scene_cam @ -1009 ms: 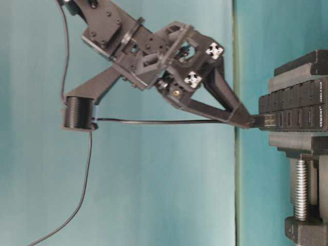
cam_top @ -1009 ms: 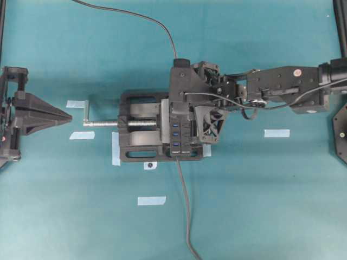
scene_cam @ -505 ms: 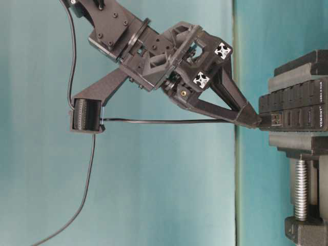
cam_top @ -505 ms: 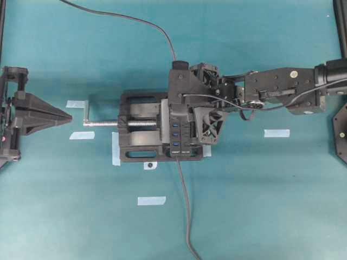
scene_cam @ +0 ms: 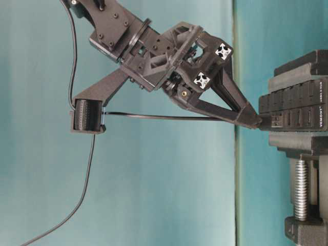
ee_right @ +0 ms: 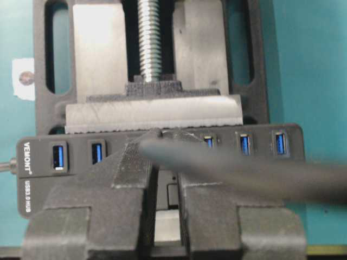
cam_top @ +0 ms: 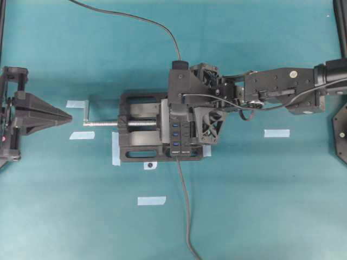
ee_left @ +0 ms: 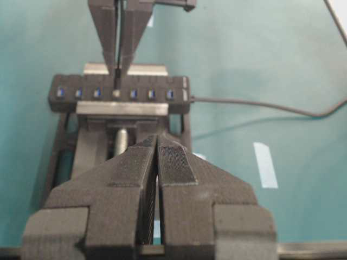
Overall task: Insert the USB into the center port of the fixed hub
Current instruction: 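Push the plug down into the center port with the right gripper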
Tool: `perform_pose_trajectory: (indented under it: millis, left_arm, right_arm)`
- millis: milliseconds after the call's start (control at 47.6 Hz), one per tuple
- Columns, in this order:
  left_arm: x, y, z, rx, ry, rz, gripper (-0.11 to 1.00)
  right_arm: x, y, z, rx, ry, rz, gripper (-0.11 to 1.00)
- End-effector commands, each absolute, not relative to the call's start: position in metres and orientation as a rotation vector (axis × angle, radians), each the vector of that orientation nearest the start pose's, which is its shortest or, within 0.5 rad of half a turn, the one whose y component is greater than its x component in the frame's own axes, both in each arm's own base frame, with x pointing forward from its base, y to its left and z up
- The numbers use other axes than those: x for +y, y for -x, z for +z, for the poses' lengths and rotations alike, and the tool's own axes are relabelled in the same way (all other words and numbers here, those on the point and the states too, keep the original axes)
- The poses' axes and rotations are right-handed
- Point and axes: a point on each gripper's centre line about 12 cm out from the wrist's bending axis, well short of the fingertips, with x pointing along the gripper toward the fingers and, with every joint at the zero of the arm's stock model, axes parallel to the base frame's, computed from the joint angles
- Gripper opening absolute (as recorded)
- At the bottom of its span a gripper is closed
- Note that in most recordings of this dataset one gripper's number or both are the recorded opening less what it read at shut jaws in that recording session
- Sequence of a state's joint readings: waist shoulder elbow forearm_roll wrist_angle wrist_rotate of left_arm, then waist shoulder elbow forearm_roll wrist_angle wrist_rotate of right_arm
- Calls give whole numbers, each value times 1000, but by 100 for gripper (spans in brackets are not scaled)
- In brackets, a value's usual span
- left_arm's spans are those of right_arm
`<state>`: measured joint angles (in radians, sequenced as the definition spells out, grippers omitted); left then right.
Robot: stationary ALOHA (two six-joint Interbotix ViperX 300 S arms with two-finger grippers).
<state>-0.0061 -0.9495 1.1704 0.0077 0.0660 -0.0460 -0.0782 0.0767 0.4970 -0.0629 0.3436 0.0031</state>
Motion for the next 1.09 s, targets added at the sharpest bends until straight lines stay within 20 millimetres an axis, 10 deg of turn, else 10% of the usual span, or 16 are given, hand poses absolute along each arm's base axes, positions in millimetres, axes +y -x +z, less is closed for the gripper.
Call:
perform_pose_trajectory:
  millis: [0, 1072]
  left_arm:
    - [-1, -200, 261, 261, 41, 1, 0]
    - [-1, -201, 262, 258, 41, 1, 0]
  right_arm:
    - [-36, -405, 172, 914, 28, -72, 7]
    - [-37, -409, 171, 867, 30, -72, 7]
